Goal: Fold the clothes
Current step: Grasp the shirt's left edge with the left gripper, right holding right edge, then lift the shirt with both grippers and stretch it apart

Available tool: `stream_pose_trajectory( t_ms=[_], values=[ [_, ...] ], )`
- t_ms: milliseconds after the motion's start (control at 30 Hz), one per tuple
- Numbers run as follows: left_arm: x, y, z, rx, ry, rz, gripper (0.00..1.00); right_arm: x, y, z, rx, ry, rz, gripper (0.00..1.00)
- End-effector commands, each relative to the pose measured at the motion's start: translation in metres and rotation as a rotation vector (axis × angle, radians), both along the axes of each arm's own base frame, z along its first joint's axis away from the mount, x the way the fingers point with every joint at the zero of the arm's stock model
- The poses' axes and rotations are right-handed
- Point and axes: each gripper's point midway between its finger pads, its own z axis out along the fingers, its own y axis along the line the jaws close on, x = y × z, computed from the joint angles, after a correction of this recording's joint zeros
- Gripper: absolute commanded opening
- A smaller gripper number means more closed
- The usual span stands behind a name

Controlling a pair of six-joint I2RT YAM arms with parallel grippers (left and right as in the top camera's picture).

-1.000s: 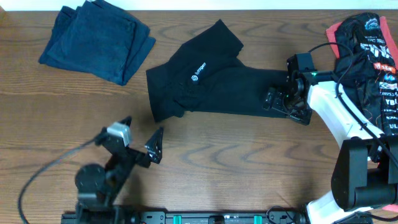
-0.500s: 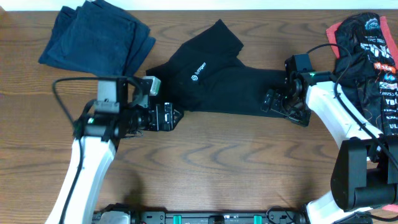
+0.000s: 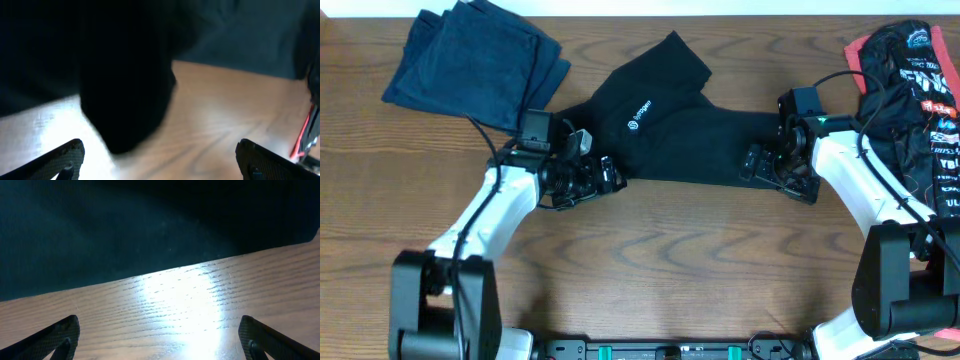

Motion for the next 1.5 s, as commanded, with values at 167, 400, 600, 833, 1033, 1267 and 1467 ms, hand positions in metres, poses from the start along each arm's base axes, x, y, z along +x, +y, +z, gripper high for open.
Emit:
stream_pose_trajectory(
  t_ms=[167,400,600,833,1033,1267,1467],
  values=[
    [0.037,0.003,-0.005,0.001,-0.033,0.162,0.98,-0.006,0.001,-0.002,-0.005,0.025,-0.006,0.99],
    [0.044,0.006,-0.004,0.016,-0.070,0.172,0.98,-0.011,-0.007,-0.007,-0.052,0.042,-0.021,0.99],
    [0.043,0.011,-0.009,0.050,-0.065,0.182,0.99,-0.013,-0.023,-0.016,-0.100,0.040,-0.115,0.99],
    [0.038,0.015,-0.016,0.086,-0.064,0.168,0.70,-0.001,-0.027,-0.016,-0.096,-0.006,-0.132,0.99],
    [0.033,0.022,-0.026,0.124,-0.054,0.182,0.70,0.004,-0.035,-0.018,-0.139,-0.037,-0.138,0.99],
    [0.034,0.030,-0.029,0.167,-0.065,0.192,0.71,0.010,-0.039,-0.020,-0.158,-0.066,-0.143,0.97],
    [0.037,0.032,-0.029,0.179,-0.077,0.196,0.72,0.012,-0.041,-0.021,-0.174,-0.082,-0.148,0.86]
  ],
)
